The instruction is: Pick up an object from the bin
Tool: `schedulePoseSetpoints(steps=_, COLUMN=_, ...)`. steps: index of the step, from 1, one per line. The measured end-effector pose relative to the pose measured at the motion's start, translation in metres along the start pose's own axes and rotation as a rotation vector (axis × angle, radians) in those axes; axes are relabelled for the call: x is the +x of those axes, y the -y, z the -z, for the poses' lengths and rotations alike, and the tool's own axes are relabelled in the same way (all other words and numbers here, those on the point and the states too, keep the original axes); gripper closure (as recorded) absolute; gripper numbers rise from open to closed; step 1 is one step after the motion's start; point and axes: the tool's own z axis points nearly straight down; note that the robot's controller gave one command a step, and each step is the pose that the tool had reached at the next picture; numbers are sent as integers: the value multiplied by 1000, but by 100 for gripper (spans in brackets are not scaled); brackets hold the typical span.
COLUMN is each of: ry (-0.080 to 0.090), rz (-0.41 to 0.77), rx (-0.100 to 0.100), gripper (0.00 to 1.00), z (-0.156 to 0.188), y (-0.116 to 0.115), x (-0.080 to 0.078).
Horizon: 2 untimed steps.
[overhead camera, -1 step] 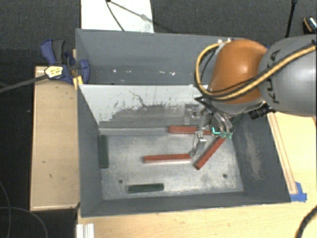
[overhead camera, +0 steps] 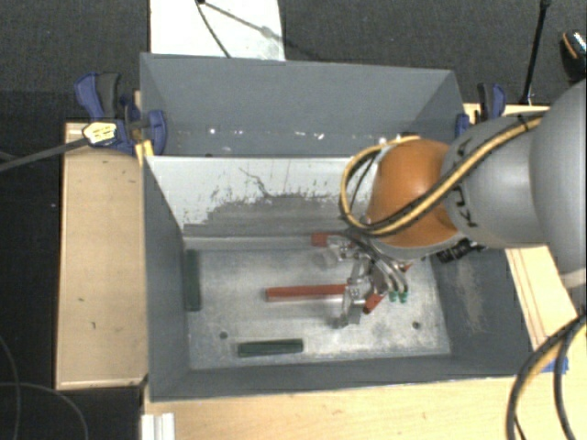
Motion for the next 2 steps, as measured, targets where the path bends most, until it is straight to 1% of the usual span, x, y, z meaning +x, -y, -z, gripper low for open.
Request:
schedulePoseSetpoints(steps=1, ry=9, rz=-2, rx=-1, gripper=100, z=5, y=0, x=-3)
schedulePoseSetpoints(steps=2, ry=19, rz=-80, rx=-1, gripper=100, z=155, y=14, x=-12)
